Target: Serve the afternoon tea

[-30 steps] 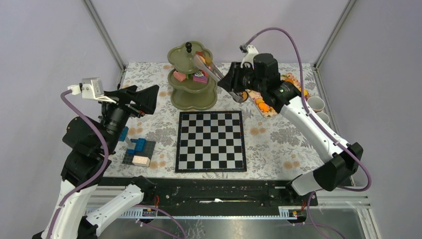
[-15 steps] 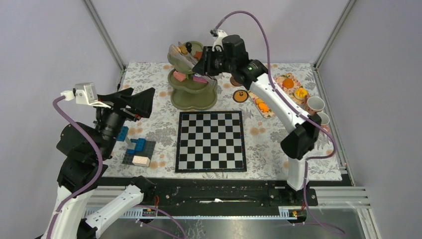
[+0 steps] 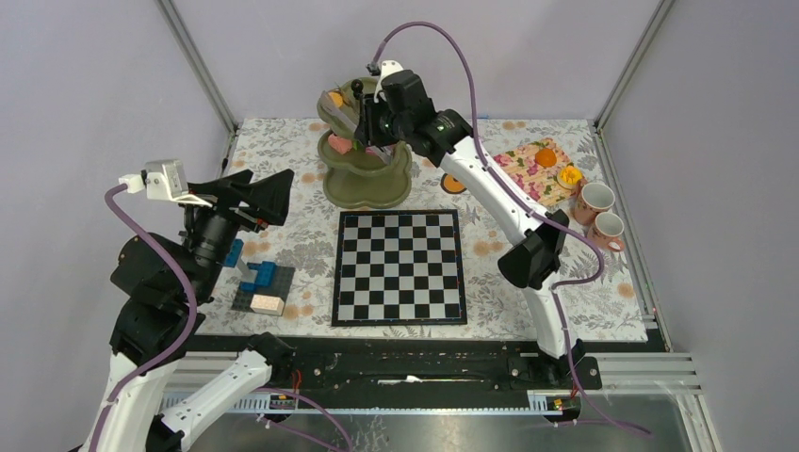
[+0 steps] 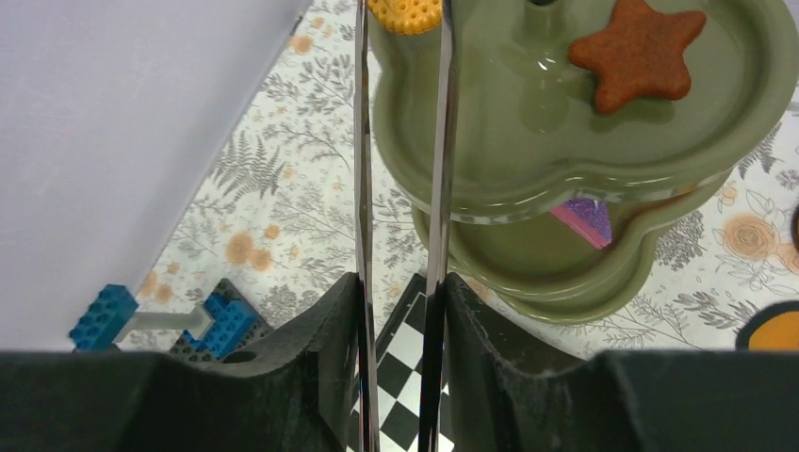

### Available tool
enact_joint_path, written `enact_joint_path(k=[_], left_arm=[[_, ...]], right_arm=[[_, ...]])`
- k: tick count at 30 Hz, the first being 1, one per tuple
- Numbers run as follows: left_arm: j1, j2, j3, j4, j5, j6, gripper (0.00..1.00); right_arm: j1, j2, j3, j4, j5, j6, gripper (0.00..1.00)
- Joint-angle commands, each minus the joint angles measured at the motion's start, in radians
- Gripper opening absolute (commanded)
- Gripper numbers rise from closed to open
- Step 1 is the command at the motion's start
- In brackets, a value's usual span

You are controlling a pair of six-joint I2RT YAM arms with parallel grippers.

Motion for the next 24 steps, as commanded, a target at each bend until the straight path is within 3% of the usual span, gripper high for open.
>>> enact_joint_path(k=[1,13,24], left_arm=[[-0.003,0.001,-0.006,0.019,-0.013,-0.001,0.99],[-0.003,0.016,-0.008,0.024,-0.002,-0.013,0.99],[-0.003,0.031,-0.018,0.031,0.003,-0.019,0.99]], right_arm=[[-0.004,0.014,0.049,-0.002,0.085,-0.013,0.34],[-0.004,0.02,0.077,-0.003,0.071,-0.022,0.57],[-0.003,-0.096,0.071,-0.028,-0.066,0.011,0.54]])
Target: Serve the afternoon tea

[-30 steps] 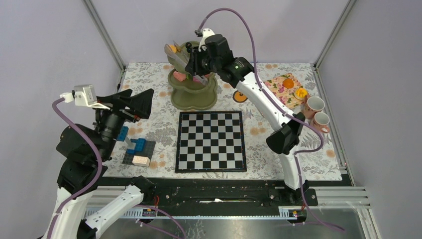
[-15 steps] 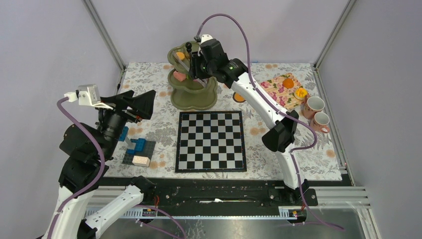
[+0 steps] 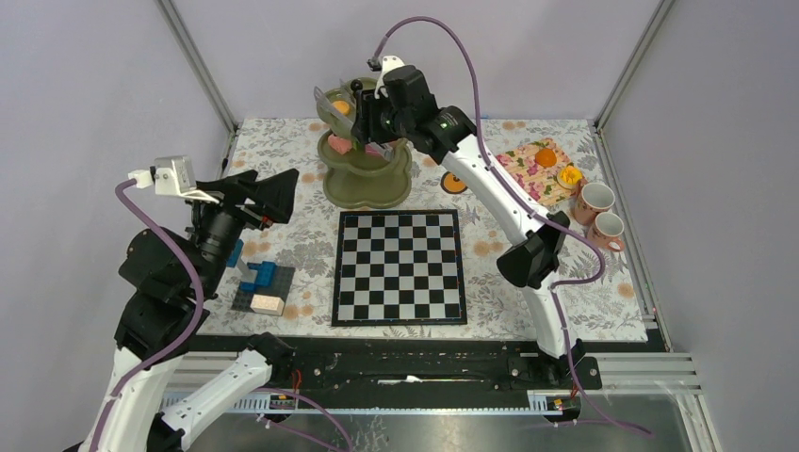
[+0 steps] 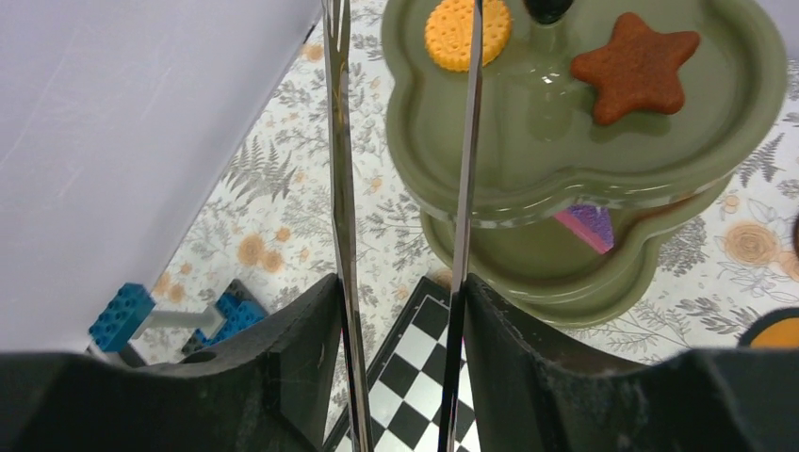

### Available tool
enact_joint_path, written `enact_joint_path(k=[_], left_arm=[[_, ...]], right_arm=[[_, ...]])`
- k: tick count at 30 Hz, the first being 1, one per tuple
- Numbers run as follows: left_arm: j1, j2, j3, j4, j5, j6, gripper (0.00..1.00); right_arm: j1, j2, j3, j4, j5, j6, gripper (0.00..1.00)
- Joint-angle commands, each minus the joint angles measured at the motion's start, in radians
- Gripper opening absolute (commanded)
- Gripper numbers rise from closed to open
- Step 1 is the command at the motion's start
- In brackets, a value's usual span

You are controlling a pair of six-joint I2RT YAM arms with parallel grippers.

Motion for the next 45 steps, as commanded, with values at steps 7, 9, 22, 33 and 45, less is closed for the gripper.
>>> enact_joint_path(k=[7,9,22,33,45], left_arm=[[-0.003,0.03,-0.05,0.06,0.008,-0.012,0.99],[-0.003,0.036,-0.062,0.068,0.011,-0.013,0.99],[-0.003,0.1,-0.124,0.124,0.055,-0.015,0.99],[-0.002,0.114,-0.148,0.134,0.08,-0.04,0.99],[-0.003,0.09,-0.153,0.115,0.063,-0.036,0.99]], right_arm=[[-0.002,-0.408,-0.339,0.029,-0.009,-0.035,0.5],[-0.003,-0.528,-0.52,0.086,0.06,-0.054,0.5],[-0.365,-1.048,-1.406,0.201,0.243,0.092,0.49],[-0.553,-0.98,-1.547,0.14,0.223,0.336,0.49],[-0.572,-0.929,-1.598,0.245,0.128,0.471,0.47]])
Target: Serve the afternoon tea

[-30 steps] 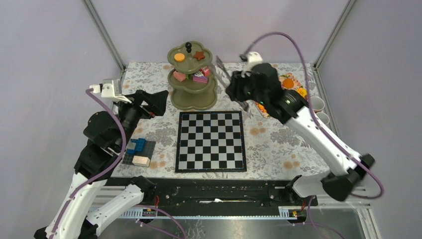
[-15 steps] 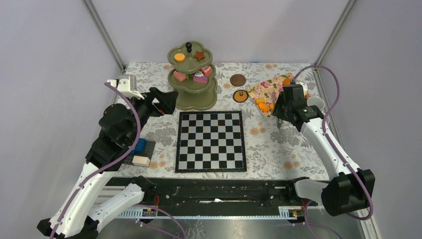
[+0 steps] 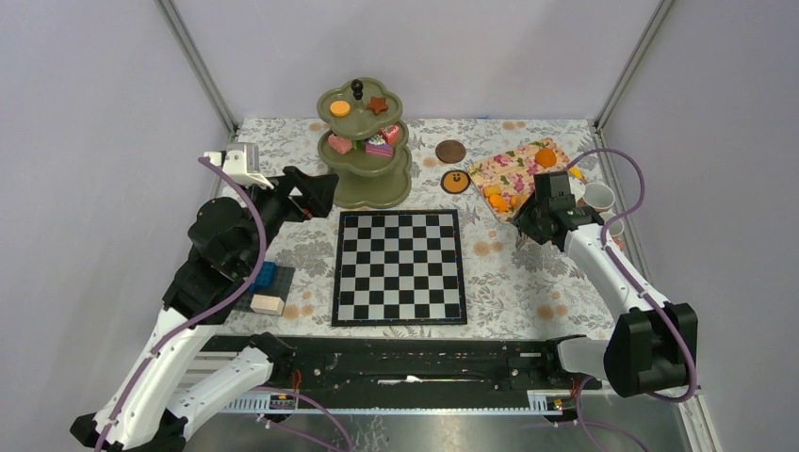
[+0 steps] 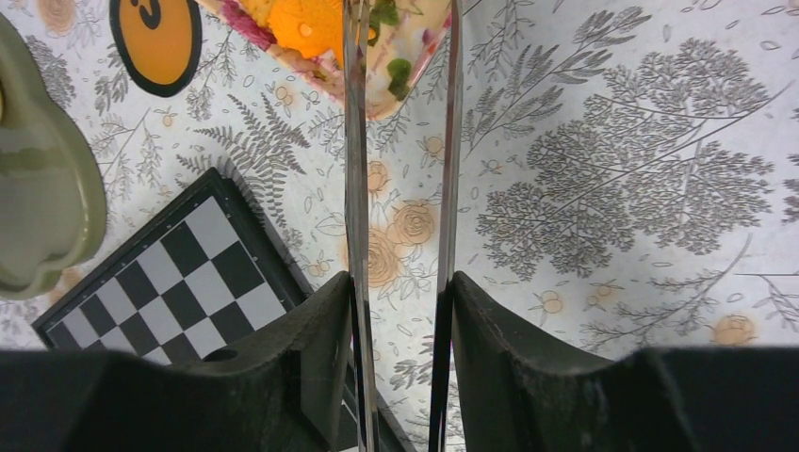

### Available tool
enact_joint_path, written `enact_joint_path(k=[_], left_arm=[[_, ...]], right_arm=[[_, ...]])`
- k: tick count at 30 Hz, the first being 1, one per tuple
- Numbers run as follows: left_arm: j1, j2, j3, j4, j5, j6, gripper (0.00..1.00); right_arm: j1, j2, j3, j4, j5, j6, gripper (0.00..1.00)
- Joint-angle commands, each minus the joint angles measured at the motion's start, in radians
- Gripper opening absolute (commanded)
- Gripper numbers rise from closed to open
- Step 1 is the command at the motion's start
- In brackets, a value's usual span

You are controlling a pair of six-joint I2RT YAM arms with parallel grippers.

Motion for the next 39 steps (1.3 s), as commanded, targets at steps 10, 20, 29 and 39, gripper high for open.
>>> enact_joint_path(k=[10,20,29,39], left_arm=[[-0.003,-0.016,-0.005,0.036,0.013,-0.01,0.99],[-0.003,-0.031,0.0,0.018,-0.002,-0.005,0.99],[-0.003,-0.023,-0.011,0.03,0.005,-0.013,0.99],[-0.003,-0.02,-0.014,0.037,0.017,-0.022,0.99]], right_arm=[[-0.009,0.082,0.015,0.127,-0.076,0.098,0.48],[-0.01,0.162,0.009,0.158,-0.114,0.085,0.44],[-0.009,0.105,-0.007,0.126,-0.096,-0.029,0.35],[-0.01,0.001,0.093,0.084,-0.014,-0.225,0.2]])
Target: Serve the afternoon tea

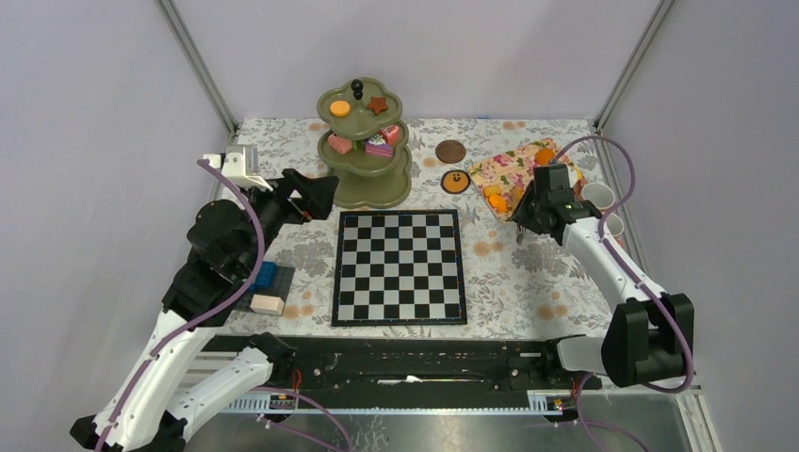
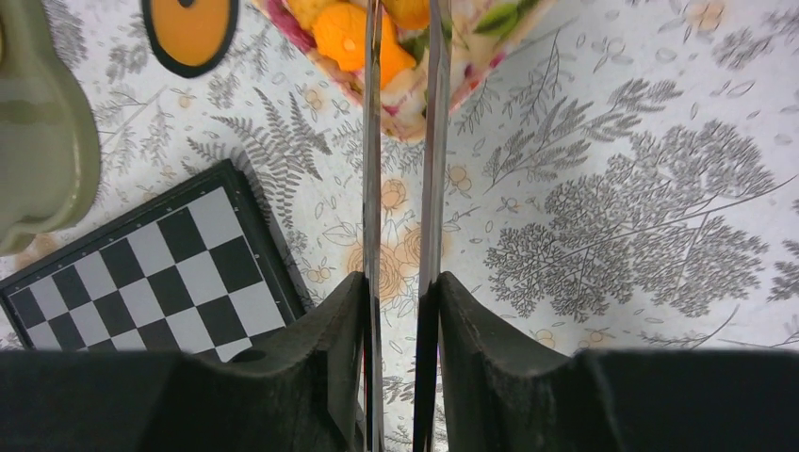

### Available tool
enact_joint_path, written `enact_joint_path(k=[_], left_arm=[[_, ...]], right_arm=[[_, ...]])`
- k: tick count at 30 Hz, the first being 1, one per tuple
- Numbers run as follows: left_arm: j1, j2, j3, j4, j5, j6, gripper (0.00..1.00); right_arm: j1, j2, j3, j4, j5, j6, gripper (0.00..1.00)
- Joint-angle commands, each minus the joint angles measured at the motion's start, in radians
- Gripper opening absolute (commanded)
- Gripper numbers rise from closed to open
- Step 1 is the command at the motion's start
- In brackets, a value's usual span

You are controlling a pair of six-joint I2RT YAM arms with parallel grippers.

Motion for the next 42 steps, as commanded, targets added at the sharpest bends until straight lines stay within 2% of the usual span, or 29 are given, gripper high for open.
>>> enact_joint_path(k=[1,5,8,13,16,21,28,36,42], left_arm=[[-0.003,-0.006,-0.004,0.037,0.006,-0.011,0.99],[-0.003,-0.004,-0.002,0.037,0.01,-0.011,0.99],[-0.003,-0.005,0.001,0.035,0.008,-0.008,0.99],[-0.003,-0.01,0.015,0.023,-0.014,0.002,0.99],[-0.002,-0.018,0.016,0.019,-0.025,0.005,0.99],[-0.003,-0.028,0.019,0.002,-0.033,0.005,0.99],[-0.002,-0.045,0.022,-0.014,-0.051,0.011,0.99],[-0.003,-0.057,0.019,-0.023,-0.061,0.015,0.99],[-0.003,-0.063,0.017,-0.028,-0.068,0.021,0.99]], right_arm=[[-0.004,-0.07,0.084,0.007,0.056,-0.104,0.18],[-0.004,-0.084,0.12,0.026,0.021,-0.141,0.14],[-0.003,-0.102,0.142,0.099,-0.131,-0.144,0.08],[0.008,-0.064,0.239,0.242,-0.42,-0.009,0.07],[0.074,-0.031,0.296,0.372,-0.527,0.064,0.07],[0.258,0.057,0.453,0.396,-0.472,0.028,0.09],[0.378,0.236,0.625,0.372,-0.479,0.03,0.09],[0.434,0.353,0.749,0.28,-0.404,-0.042,0.1],[0.455,0.382,0.792,0.221,-0.352,-0.086,0.18]])
